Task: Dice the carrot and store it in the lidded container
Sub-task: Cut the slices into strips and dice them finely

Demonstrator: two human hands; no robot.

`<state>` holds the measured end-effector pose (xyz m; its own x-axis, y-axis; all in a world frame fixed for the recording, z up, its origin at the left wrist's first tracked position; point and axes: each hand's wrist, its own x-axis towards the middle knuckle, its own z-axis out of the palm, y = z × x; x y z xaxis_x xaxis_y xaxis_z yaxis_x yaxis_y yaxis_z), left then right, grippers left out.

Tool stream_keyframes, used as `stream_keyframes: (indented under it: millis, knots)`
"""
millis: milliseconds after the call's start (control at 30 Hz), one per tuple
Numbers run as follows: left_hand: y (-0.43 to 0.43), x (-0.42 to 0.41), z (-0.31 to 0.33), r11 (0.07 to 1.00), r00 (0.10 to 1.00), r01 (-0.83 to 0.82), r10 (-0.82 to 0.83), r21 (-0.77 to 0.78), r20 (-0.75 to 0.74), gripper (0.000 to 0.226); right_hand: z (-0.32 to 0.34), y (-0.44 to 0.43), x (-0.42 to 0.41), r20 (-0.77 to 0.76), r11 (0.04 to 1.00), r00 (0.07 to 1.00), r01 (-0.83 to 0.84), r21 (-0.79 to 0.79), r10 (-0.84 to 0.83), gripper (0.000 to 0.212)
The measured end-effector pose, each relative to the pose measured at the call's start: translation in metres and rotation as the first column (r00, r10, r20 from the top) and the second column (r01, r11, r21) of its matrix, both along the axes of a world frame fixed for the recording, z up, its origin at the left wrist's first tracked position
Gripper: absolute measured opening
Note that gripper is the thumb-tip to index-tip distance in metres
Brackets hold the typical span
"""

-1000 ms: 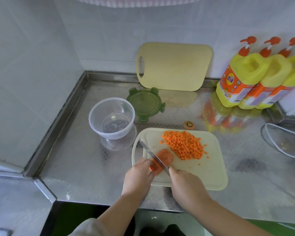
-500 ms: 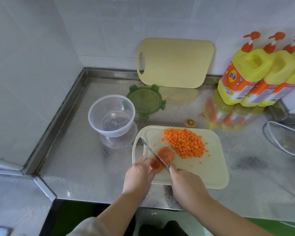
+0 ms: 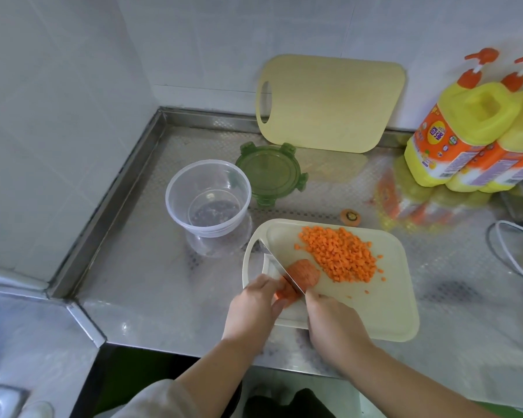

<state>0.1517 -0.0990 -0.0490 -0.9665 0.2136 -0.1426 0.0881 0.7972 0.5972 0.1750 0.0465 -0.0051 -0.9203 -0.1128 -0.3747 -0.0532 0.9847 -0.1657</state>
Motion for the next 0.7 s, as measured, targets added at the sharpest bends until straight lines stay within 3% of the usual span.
stream_keyframes:
  millis: [133, 300, 700]
  knots:
    - [-0.002, 0.002, 0.002, 1.000, 1.000, 0.024, -0.024, 0.006, -0.013, 0.026, 0.007, 0.006, 0.001, -0.035, 0.998, 0.999, 0.025, -0.055, -0.026, 0.026]
    - [-0.002, 0.005, 0.004, 0.999, 1.000, -0.018, 0.019, 0.037, -0.014, 0.026, 0.019, 0.009, 0.007, -0.109, 0.999, 0.994, -0.017, -0.033, 0.014, 0.030]
    - [0.000, 0.005, 0.002, 0.999, 0.999, -0.046, 0.046, -0.010, -0.018, 0.019, 0.022, 0.001, 0.014, -0.059, 1.000, 0.998, -0.027, 0.006, 0.028, 0.035]
